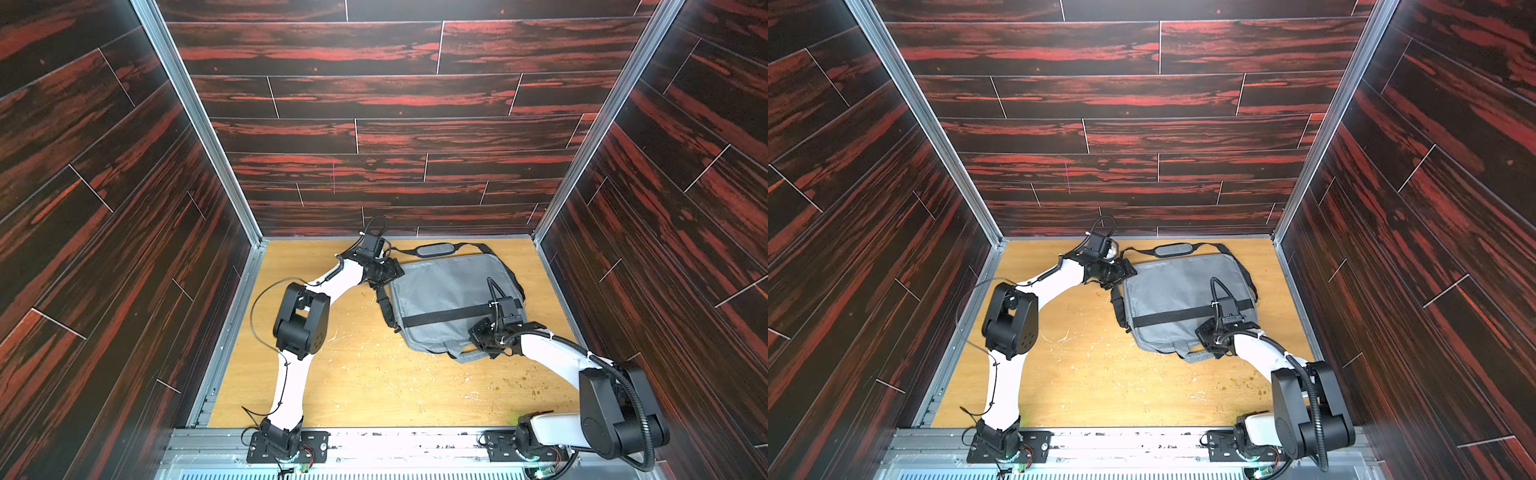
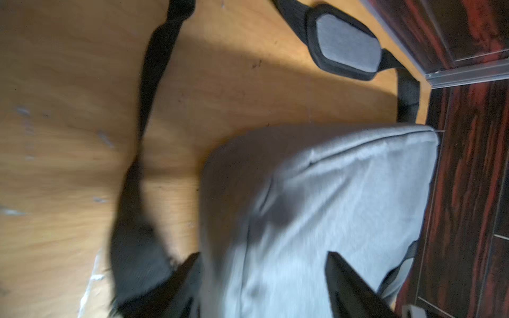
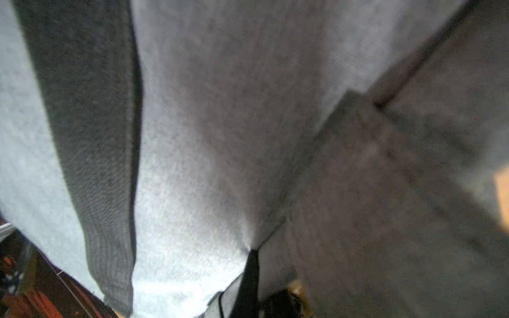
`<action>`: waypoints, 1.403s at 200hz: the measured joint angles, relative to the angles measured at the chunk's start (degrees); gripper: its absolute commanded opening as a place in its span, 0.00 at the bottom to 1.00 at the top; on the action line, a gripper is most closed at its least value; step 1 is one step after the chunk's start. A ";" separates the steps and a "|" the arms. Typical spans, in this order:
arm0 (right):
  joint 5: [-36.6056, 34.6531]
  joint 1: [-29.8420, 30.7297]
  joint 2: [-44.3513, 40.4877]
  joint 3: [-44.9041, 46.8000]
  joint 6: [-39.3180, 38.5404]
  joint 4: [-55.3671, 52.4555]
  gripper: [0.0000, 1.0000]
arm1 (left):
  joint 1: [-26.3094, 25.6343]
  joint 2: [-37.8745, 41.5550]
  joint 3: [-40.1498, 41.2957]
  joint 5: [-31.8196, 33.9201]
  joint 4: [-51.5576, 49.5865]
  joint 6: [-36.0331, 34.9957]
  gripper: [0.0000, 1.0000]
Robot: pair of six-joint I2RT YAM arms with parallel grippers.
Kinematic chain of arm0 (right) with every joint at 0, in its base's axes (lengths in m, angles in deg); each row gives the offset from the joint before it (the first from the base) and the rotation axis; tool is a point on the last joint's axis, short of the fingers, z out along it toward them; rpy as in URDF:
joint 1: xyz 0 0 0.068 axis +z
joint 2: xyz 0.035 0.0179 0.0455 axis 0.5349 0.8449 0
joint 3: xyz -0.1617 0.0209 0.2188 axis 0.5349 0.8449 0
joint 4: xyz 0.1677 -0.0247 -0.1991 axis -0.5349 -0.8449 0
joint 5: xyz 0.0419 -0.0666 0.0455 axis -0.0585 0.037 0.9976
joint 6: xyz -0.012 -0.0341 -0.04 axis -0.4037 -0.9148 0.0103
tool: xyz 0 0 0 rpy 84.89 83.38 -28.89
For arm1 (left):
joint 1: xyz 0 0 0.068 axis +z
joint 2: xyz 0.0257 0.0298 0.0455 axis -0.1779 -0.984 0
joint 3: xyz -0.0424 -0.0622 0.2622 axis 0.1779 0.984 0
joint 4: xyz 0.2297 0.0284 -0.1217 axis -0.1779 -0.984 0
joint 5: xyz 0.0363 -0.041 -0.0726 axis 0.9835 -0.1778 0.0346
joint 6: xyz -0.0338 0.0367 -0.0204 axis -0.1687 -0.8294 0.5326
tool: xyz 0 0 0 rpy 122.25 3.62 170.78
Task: Open the zippered laptop bag and take out the laptop
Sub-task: Move the zippered laptop bag to the center of the board.
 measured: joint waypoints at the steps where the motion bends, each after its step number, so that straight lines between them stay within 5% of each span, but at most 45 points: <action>1: 0.00 0.00 0.00 0.00 0.00 -0.02 0.00 | -0.04 -0.15 -0.07 0.04 -0.07 0.24 0.62; 21: 0.04 0.00 0.00 0.00 0.00 -0.04 0.00 | -0.33 -1.70 -1.51 0.35 -1.29 -0.33 0.53; 77: 0.09 0.00 0.00 -0.04 -0.24 -0.33 0.00 | -0.33 -4.04 -4.44 -0.04 -3.58 -1.22 0.00; 148: -0.61 0.00 0.50 -2.78 -3.98 -3.34 0.00 | 0.07 -1.77 -0.31 0.24 -1.79 -2.14 0.00; 214: 5.31 1.44 15.06 -17.16 -12.50 -2.56 0.00 | 5.25 21.86 31.15 5.53 3.58 1.29 0.00; 280: 12.15 7.82 33.46 -39.82 -23.21 -5.57 0.00 | 5.27 49.99 58.53 18.14 5.11 15.13 0.00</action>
